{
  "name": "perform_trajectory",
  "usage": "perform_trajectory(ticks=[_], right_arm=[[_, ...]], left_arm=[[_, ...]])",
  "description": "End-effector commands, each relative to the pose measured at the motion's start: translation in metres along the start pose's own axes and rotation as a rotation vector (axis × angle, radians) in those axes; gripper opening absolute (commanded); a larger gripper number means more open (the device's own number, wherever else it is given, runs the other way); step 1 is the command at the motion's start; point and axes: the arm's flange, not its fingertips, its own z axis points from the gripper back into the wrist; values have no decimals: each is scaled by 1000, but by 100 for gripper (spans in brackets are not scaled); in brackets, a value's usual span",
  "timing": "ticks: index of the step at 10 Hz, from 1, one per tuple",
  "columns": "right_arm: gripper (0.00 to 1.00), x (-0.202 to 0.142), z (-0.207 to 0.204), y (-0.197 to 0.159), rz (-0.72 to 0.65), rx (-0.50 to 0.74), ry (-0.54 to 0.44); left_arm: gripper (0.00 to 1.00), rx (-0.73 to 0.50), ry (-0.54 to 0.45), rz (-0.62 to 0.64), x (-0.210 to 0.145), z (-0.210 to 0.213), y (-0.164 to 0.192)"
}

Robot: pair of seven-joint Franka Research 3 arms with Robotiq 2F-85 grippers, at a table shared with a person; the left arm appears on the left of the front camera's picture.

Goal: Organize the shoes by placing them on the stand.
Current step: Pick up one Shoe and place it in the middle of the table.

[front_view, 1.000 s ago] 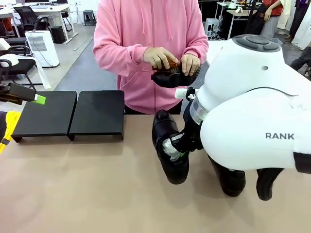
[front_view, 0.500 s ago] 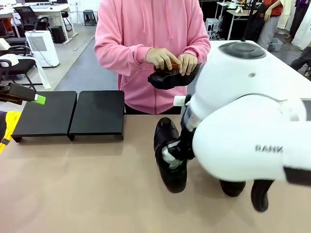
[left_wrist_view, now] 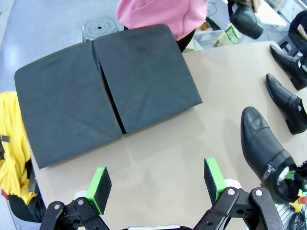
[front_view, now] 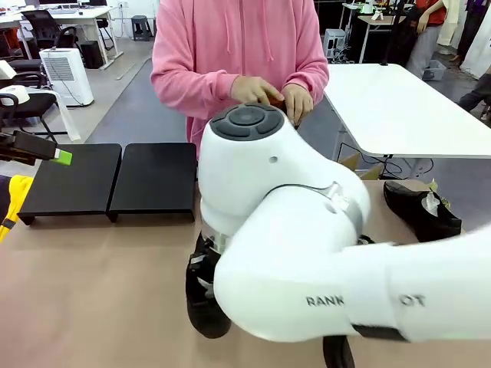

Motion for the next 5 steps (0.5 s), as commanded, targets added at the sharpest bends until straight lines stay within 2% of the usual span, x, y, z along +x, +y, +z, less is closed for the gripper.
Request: perform_trajectory(ticks=[1, 3, 5], right_arm=[[0, 26, -28, 25, 44, 79, -22], [0, 38, -46, 31, 50, 142, 1], [0, 46, -53, 35, 93, 164, -18]], left_arm=[[100, -17, -3, -3, -1, 1, 2], [100, -17, -3, -3, -1, 1, 2], [100, -17, -3, -3, -1, 1, 2]])
